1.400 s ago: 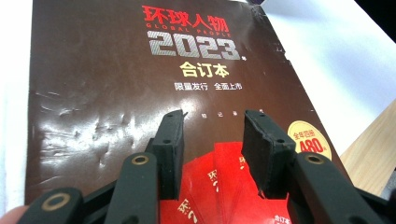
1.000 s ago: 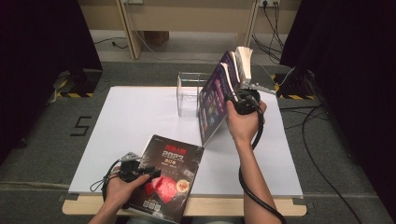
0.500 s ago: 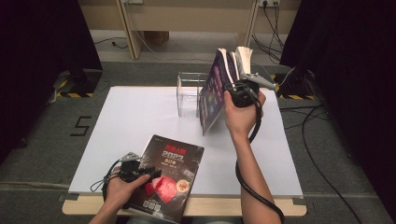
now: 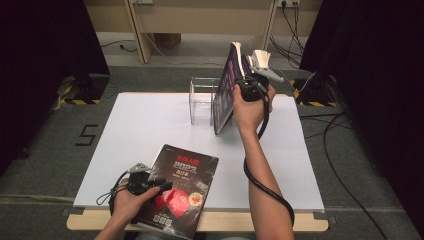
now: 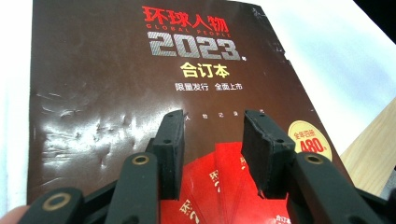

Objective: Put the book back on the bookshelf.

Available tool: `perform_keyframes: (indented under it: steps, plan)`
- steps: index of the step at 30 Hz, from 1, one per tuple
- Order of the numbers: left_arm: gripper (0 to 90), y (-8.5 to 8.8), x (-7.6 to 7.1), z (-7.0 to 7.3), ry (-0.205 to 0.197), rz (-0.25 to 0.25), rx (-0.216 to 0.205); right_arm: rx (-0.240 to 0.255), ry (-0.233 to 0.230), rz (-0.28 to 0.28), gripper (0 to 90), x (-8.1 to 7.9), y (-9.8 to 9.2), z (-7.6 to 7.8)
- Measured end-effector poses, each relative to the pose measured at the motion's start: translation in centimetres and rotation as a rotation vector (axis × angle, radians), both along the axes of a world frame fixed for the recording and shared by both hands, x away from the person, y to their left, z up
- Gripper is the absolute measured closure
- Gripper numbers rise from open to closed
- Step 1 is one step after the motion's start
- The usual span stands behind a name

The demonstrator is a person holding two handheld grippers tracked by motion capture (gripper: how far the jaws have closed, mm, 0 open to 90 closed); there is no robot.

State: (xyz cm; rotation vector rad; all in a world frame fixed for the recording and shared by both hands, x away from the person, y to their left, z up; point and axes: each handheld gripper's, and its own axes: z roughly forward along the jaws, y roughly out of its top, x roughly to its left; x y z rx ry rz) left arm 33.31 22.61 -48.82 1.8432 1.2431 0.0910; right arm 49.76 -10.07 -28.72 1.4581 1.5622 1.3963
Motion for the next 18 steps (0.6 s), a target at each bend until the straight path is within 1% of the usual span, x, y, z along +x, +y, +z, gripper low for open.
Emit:
perform_keyframes:
  steps: [4,9,13,18]
  plan:
    - [58.7,0.1,0.0,0.0,0.001,0.0,-0.001,-0.005,0.007,-0.005,83.2,0.9,0.4,-0.6]
    - [58.7,0.1,0.0,0.0,0.0,0.001,-0.001,-0.009,0.016,-0.015,83.2,1.6,0.6,-1.4]
    - [58.8,0.1,0.0,0.0,0.001,0.0,-0.001,-0.01,0.021,-0.021,83.1,1.8,0.7,-2.1]
    - [58.8,0.1,0.0,0.0,0.002,-0.003,0.001,-0.018,0.018,-0.027,83.1,2.0,0.8,-2.2]
